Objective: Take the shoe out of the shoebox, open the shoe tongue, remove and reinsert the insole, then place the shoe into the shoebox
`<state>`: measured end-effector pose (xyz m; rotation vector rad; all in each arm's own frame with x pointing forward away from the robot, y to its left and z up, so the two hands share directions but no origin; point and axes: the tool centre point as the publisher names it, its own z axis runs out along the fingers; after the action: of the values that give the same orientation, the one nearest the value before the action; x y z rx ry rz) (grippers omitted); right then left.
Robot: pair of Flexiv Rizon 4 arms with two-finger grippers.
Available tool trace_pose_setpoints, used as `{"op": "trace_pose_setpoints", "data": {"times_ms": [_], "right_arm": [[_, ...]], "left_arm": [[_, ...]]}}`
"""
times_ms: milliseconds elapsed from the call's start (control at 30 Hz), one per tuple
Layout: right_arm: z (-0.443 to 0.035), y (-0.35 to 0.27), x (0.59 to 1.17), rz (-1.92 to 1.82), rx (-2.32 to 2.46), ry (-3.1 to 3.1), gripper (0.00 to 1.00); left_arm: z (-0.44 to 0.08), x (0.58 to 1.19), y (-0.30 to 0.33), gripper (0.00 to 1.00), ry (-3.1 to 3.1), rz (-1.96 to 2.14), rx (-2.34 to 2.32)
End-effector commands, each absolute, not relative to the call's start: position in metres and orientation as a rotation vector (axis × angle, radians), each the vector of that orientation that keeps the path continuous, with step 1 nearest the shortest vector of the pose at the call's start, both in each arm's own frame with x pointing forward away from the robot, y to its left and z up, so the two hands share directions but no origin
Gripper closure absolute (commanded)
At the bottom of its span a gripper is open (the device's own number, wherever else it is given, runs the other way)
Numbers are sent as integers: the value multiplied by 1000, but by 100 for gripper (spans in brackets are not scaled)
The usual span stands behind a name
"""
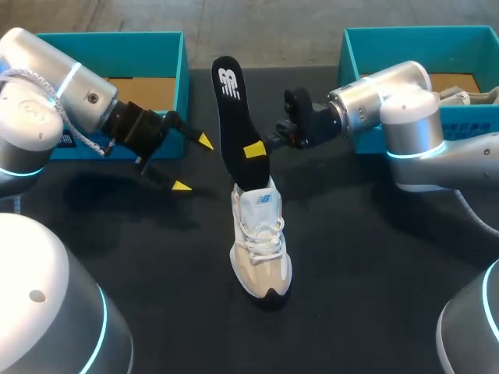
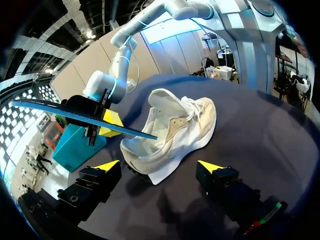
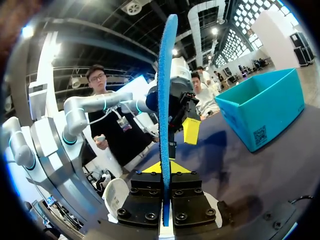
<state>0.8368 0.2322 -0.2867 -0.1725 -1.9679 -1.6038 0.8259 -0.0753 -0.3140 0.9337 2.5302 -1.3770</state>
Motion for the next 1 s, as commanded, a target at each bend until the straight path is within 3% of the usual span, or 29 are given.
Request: {"op": "trace_pose_setpoints", "data": {"times_ms": [33,1000], "right_arm": [[-289,232,832,-1617,-184,-1973,100],[-318,225,823,-1629,-297,-1989,100]], "left_arm": [[-315,826,-78,0,2536,-1371,937],[-314,822,-79,0,2528,-1370,974]]}}
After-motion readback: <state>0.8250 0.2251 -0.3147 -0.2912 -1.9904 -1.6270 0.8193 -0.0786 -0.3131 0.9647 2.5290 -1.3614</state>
